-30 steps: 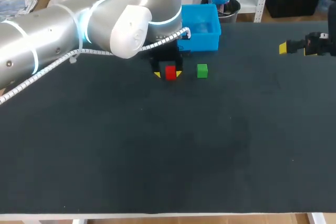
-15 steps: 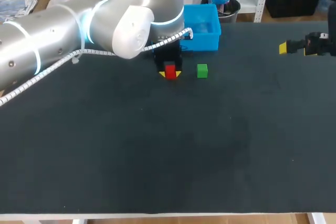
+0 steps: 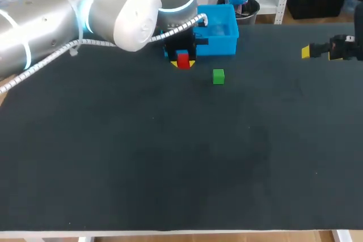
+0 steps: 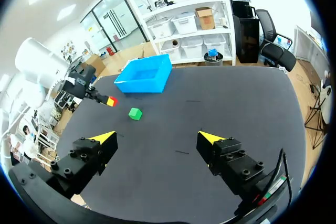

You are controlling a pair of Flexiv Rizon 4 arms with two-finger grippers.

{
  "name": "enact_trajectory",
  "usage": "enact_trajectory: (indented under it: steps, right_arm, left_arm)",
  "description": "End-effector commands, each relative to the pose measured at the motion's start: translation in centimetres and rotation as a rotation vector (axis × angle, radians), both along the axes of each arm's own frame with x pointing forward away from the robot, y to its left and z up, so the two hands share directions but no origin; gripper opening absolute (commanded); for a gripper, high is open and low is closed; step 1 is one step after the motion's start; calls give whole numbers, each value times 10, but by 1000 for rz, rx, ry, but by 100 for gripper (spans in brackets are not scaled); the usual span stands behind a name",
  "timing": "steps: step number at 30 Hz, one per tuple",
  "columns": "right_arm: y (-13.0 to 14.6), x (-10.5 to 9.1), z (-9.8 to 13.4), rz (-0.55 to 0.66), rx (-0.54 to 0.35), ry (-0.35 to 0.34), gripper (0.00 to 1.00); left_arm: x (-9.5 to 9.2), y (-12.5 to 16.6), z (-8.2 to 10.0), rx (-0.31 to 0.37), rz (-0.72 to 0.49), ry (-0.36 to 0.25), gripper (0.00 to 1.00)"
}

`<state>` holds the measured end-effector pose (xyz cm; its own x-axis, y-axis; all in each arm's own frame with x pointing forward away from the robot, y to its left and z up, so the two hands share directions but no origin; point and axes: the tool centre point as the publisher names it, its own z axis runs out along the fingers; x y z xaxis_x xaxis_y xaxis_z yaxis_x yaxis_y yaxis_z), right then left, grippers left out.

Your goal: Use the left arm to pick the red cube and place it into the blue plastic box first, then use the right arm to grasp the green cube and put it into the same blue plastic box after the first action is fully finished.

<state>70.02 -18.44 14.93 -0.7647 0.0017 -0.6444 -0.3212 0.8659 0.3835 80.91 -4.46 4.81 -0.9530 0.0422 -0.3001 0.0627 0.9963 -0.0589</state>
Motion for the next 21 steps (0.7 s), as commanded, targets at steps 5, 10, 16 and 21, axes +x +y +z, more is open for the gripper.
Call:
enact_trajectory:
  steps: [5, 10, 16, 21]
  right_arm:
    - [0, 0, 0, 0, -1, 1, 100]
    - [0, 0, 0, 0, -1, 1, 100]
    - [0, 0, 0, 0, -1, 1, 100]
    - [0, 0, 0, 0, -1, 1, 100]
  left_arm:
    - [-8, 17, 35, -17, -6, -54, 0]
    - [-6, 24, 54, -31, -14, -87, 0]
    - [-4, 28, 67, -67, -67, -120, 0]
    - [-1, 34, 73, -91, -149, -142, 0]
